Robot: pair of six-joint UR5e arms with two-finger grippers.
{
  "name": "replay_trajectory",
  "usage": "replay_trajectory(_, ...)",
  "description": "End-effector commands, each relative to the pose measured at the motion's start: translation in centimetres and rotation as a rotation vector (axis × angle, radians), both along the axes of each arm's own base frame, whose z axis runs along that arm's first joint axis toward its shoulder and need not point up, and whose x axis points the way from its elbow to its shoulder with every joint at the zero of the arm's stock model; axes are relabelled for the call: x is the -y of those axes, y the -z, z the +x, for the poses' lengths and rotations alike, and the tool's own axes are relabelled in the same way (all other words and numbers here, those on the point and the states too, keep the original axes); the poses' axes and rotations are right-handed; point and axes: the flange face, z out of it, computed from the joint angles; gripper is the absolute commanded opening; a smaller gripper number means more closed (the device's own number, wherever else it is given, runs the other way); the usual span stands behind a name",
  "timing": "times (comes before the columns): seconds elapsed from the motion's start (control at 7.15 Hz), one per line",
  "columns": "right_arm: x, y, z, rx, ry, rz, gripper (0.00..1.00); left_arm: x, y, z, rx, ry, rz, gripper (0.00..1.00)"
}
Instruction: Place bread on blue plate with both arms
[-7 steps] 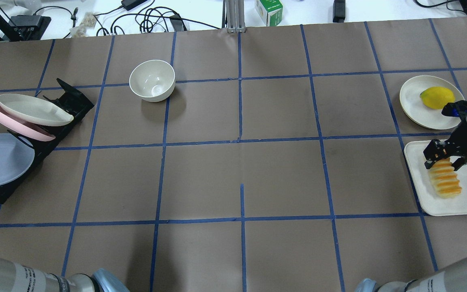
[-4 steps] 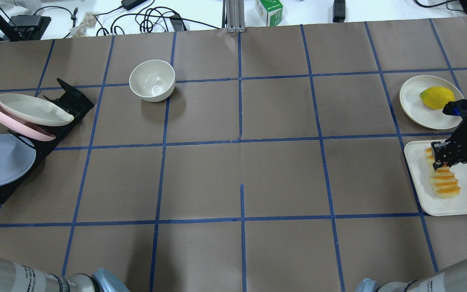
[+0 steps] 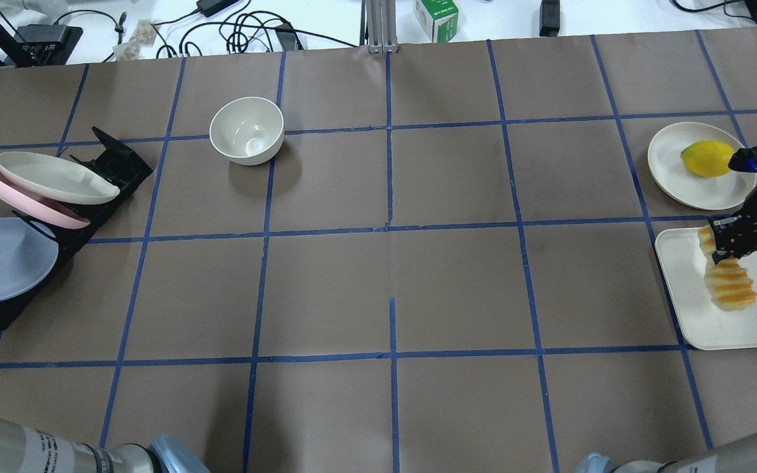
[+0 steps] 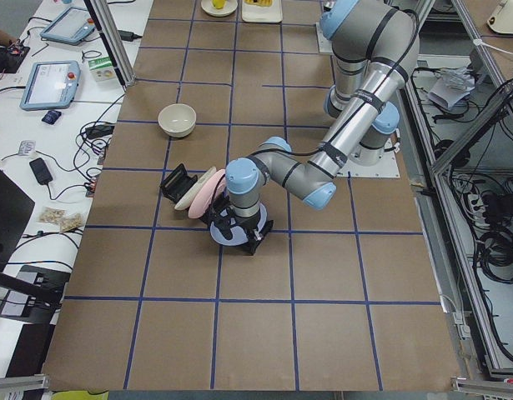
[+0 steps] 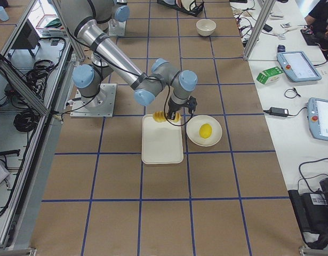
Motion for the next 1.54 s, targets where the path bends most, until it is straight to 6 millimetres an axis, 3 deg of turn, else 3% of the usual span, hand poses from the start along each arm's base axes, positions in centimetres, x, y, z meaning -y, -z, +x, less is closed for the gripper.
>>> replay_trajectory(0.0, 3.1, -5.8, 3.3, -0.011, -0.003, 0.015, 0.0, -2.0, -1.0, 1.4, -0.011, -0.013, 0.016, 0.0)
replay_trajectory(0.14, 4.2, -8.0, 5.5, -0.013, -0.042, 0.012, 0.0, -3.6, -2.3, 1.2, -0.04, -0.009, 0.058, 0.0)
replay_trajectory(0.28, 4.7, -8.8, 7.2, -0.006, -0.073, 0.025, 0.0, -6.0, -4.4, 1.2, -0.052, -0.013, 0.12, 0.0)
replay_trajectory(0.42, 4.6, -9.4, 8.7, 0.004, -0.088, 0.018, 0.0, -7.2, -7.7, 0.3, -0.023, -0.019, 0.128, 0.0)
replay_trajectory(0.7, 4.5, -10.3, 11.0, 0.039, -0.018, 0.001, 0.0, -8.7, -12.1, -3.3, -0.044, -0.008, 0.127, 0.0)
replay_trajectory(0.98, 4.5, -10.7, 13.7, 0.03, -0.031, 0.002, 0.0, -8.4, -14.0, -8.8, -0.269, 0.001, -0.038, 0.0)
replay_trajectory(1.12, 4.5, -10.9, 14.6, 0.025, -0.027, 0.002, 0.0, -5.8, -14.4, -13.3, -0.31, 0.075, -0.066, 0.0)
replay_trajectory(1.4, 4.4, -10.6, 15.0, 0.031, -0.029, 0.016, 0.0, -3.6, -13.5, -23.8, -0.36, 0.122, -0.03, 0.0)
